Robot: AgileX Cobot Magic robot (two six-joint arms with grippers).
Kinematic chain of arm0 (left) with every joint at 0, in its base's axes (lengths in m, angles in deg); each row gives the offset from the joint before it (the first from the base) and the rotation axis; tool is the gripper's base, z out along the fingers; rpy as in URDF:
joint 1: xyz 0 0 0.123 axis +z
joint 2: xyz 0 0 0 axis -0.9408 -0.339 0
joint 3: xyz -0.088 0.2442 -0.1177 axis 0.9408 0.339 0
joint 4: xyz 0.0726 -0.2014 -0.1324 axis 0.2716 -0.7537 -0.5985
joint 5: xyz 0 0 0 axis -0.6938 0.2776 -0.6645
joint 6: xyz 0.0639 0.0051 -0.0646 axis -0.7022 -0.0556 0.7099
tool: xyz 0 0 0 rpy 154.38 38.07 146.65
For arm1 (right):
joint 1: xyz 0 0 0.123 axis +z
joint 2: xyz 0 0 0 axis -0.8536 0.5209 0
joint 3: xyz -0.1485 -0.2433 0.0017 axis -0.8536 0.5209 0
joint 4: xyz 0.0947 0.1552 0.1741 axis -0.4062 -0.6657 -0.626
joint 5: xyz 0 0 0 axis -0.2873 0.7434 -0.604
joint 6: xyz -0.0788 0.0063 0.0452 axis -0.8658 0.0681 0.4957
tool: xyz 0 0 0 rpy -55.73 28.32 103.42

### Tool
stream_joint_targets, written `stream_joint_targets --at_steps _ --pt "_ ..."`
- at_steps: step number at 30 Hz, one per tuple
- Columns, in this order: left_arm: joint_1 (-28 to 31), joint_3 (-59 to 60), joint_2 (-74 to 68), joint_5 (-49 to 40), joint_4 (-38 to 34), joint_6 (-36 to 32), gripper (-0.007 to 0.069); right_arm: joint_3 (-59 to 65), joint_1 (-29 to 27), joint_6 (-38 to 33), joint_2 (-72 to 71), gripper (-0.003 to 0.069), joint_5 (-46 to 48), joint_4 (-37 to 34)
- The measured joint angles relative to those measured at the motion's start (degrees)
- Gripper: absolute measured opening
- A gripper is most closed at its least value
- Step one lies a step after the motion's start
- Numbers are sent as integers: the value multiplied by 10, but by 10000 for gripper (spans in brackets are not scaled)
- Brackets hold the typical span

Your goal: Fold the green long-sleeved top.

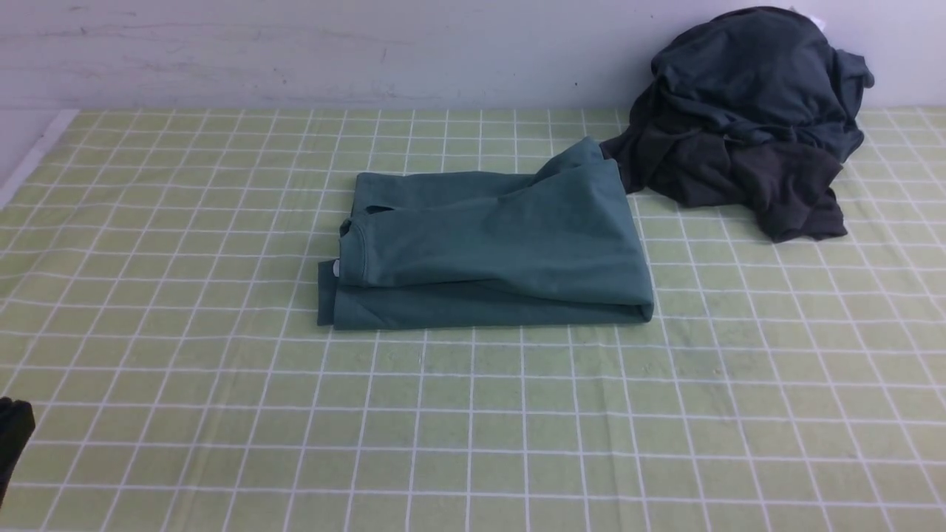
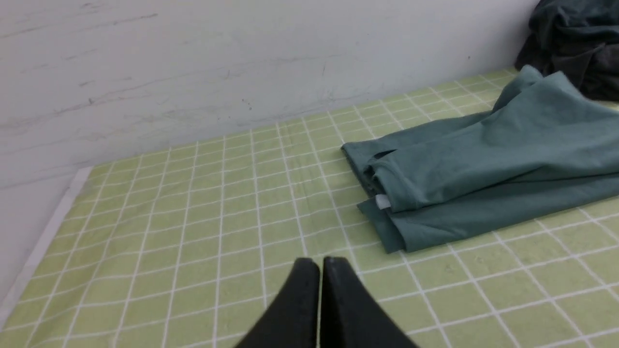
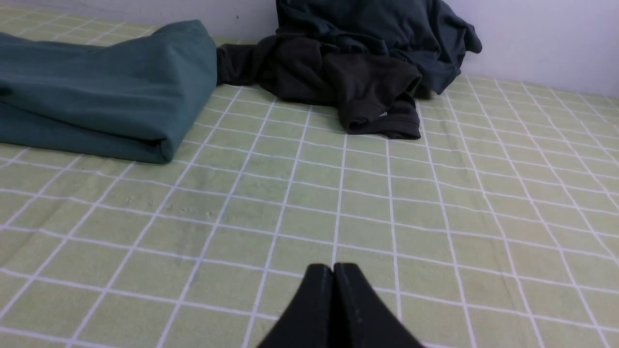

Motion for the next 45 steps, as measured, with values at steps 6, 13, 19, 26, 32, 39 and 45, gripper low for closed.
stream_joint_targets --at_steps 6,13,19,26,32,39,45 --pt "15 98 83 53 114 179 -3 0 0 1 0 -14 0 0" --pt "28 112 94 -58 257 383 -3 0 0 1 0 -14 1 0" --pt "16 112 94 -62 253 314 -3 0 -1 1 0 -14 1 0" --pt "9 111 94 -63 250 296 -3 0 -1 1 0 -14 1 0" --pt "-2 111 94 -66 244 296 -3 0 -1 1 0 -14 1 0" --pt "-2 111 94 -66 244 296 -3 0 -1 1 0 -14 1 0" --pt "-2 111 94 -66 244 296 -3 0 -1 1 0 -14 1 0"
